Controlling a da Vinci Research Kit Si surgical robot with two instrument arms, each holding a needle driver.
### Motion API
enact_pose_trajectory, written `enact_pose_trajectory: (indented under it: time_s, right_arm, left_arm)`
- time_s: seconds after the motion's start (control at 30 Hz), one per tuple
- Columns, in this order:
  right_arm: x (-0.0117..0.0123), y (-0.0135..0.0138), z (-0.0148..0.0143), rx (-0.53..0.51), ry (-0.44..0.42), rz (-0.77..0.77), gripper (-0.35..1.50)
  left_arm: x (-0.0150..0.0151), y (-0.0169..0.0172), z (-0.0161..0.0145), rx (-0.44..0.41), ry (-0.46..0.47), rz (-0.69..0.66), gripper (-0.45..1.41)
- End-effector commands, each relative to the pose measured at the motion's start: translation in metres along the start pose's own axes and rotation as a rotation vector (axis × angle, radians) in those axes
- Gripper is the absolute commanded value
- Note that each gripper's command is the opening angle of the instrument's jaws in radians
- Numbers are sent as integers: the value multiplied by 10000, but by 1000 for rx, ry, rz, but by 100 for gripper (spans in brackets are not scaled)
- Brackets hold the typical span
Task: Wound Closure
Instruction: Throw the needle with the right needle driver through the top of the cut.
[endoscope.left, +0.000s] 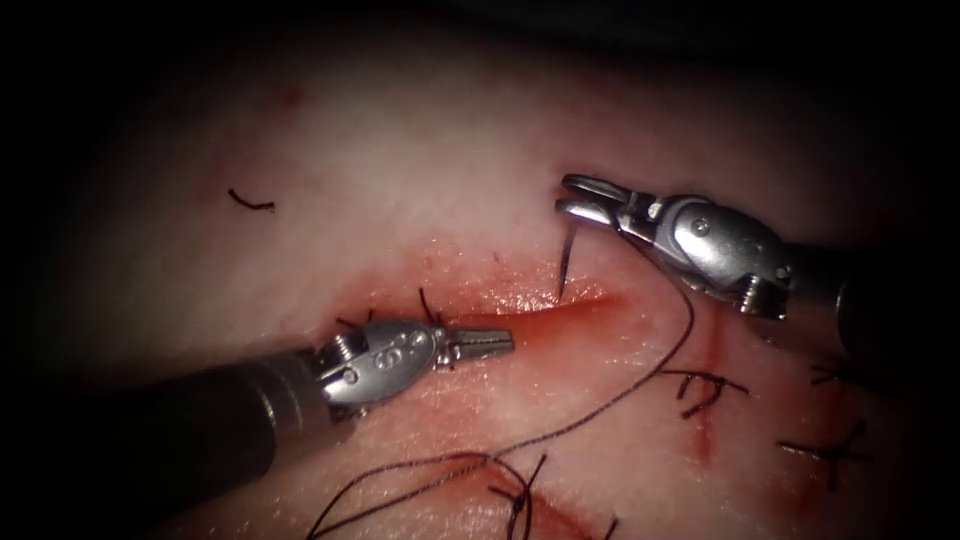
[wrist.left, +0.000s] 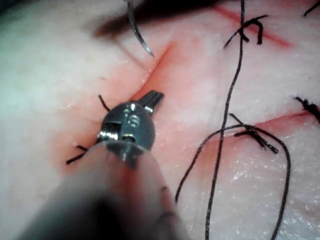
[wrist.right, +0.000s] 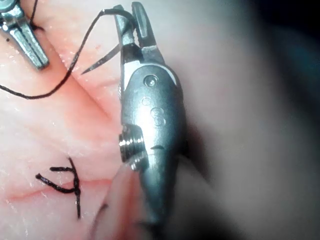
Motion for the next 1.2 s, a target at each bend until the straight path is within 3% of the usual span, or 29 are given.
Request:
enact_pose_trajectory:
  time_s: [0.03,0.27,0.6,1.2]
  right_arm:
    - [-9,-5,13,12,3,-33,-35]
    - [-19,-18,26,34,15,-107,-35]
    - [-26,-33,34,47,48,-193,-35]
    - [-28,-40,43,39,63,-212,-35]
  left_arm:
    - [-2,3,12,-12,-11,5,-37]
    - [-20,21,16,-32,-92,30,-32]
    - [-36,20,7,-33,-91,18,-25]
    - [-35,26,-1,-41,-90,15,-22]
